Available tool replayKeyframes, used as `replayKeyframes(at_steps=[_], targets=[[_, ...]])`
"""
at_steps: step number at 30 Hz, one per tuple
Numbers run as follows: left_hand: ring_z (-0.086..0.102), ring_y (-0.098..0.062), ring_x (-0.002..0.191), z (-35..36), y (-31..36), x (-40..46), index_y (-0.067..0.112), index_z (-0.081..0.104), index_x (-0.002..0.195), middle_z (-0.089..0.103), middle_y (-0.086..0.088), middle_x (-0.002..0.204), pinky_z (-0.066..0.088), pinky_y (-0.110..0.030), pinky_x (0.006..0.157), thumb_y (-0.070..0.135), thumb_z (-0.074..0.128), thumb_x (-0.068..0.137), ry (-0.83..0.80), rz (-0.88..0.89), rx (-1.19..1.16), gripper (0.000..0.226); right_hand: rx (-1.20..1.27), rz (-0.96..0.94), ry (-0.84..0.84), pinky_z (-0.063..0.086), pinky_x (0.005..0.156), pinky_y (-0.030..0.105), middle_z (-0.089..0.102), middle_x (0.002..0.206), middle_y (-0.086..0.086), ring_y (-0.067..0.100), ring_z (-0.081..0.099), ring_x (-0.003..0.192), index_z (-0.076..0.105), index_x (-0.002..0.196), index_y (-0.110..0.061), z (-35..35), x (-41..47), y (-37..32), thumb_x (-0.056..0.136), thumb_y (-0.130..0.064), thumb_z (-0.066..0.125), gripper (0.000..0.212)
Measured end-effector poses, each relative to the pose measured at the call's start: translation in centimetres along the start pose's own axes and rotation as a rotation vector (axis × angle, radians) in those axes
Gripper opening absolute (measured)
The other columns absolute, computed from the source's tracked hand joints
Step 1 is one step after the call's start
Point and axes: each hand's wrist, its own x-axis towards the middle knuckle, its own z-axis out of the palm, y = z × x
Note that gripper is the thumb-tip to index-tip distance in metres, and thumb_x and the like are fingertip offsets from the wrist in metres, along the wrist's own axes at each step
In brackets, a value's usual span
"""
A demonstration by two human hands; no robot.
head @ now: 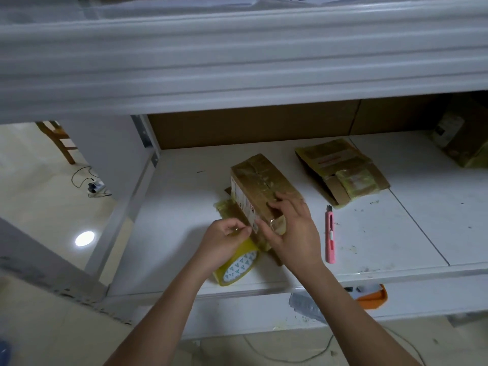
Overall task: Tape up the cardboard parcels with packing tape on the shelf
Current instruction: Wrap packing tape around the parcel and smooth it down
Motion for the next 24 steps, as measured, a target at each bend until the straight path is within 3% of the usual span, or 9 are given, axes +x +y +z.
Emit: replayKeyframes(at_steps=[4, 8, 13, 16, 19, 22, 24], targets=[[0.071, -0.008, 0.08, -0.3, -0.6, -0.1, 0.028, 0.075, 0.087, 0.075, 0.009, 0.085, 0.052, -0.02, 0.07, 0.033, 0.069, 0.09, -0.015, -0.018, -0.106, 0.008, -0.02, -0.017, 0.001, 0.049, 0.086, 0.029, 0.061, 0.125, -0.001, 0.018, 0.051, 0.117, 0.067, 0.105, -0.015, 0.6, -0.3, 0.6, 0.081, -0.046, 0.066, 0.04], [0.072, -0.012, 0.079, -0.1, -0.9, -0.2, 0.026, 0.076, 0.087, 0.075, 0.008, 0.083, 0.053, -0.02, 0.067, 0.027, 0.07, 0.089, 0.011, -0.041, -0.188, 0.007, -0.011, 0.016, -0.03, 0.042, 0.083, 0.024, 0.058, 0.127, -0.002, 0.018, 0.049, 0.118, 0.066, 0.107, -0.015, 1.3, -0.2, 0.6, 0.079, -0.036, 0.075, 0.036], [0.071, -0.008, 0.07, 0.2, -0.5, -0.2, 0.022, 0.076, 0.085, 0.074, 0.008, 0.077, 0.05, -0.017, 0.06, 0.022, 0.069, 0.089, 0.035, -0.05, -0.172, 0.008, 0.109, -0.056, -0.098, 0.04, 0.098, 0.023, 0.055, 0.135, -0.005, 0.011, 0.045, 0.125, 0.065, 0.116, -0.018, -0.3, -0.1, 1.2, 0.083, -0.044, 0.069, 0.042], [0.07, -0.006, 0.068, 0.5, -0.3, -0.2, 0.021, 0.076, 0.087, 0.074, 0.007, 0.079, 0.048, -0.014, 0.057, 0.024, 0.07, 0.089, 0.037, -0.055, -0.164, 0.007, 0.225, -0.06, 0.055, 0.029, 0.104, 0.014, 0.055, 0.135, -0.007, 0.005, 0.044, 0.127, 0.067, 0.117, -0.019, -2.6, -1.3, 2.8, 0.091, -0.032, 0.061, 0.03], [0.072, -0.013, 0.075, 0.5, -0.1, 0.0, 0.024, 0.075, 0.085, 0.074, 0.005, 0.083, 0.052, -0.021, 0.061, 0.026, 0.07, 0.089, 0.045, -0.065, -0.156, 0.007, 0.087, 0.121, 0.234, 0.037, 0.086, 0.016, 0.063, 0.115, 0.003, 0.024, 0.052, 0.11, 0.068, 0.112, -0.018, -4.0, -2.4, 6.4, 0.091, -0.007, 0.056, 0.027], [0.072, -0.017, 0.078, 0.5, -0.3, 0.0, 0.025, 0.075, 0.085, 0.074, 0.005, 0.085, 0.054, -0.025, 0.064, 0.027, 0.07, 0.089, 0.053, -0.074, -0.141, 0.007, -0.232, 0.314, -0.115, 0.039, 0.07, 0.03, 0.055, 0.116, 0.015, 0.035, 0.042, 0.112, 0.058, 0.134, -0.02, -4.5, -2.4, 10.6, 0.087, 0.006, 0.054, 0.054], [0.072, -0.018, 0.078, 0.5, -0.3, 0.0, 0.025, 0.075, 0.085, 0.074, 0.004, 0.085, 0.054, -0.026, 0.064, 0.029, 0.07, 0.089, 0.05, -0.081, -0.126, 0.007, -0.418, 0.238, -0.28, 0.047, 0.065, 0.035, 0.051, 0.113, 0.014, 0.033, 0.041, 0.109, 0.054, 0.138, -0.028, -4.7, -2.4, 12.2, 0.086, -0.002, 0.064, 0.058]])
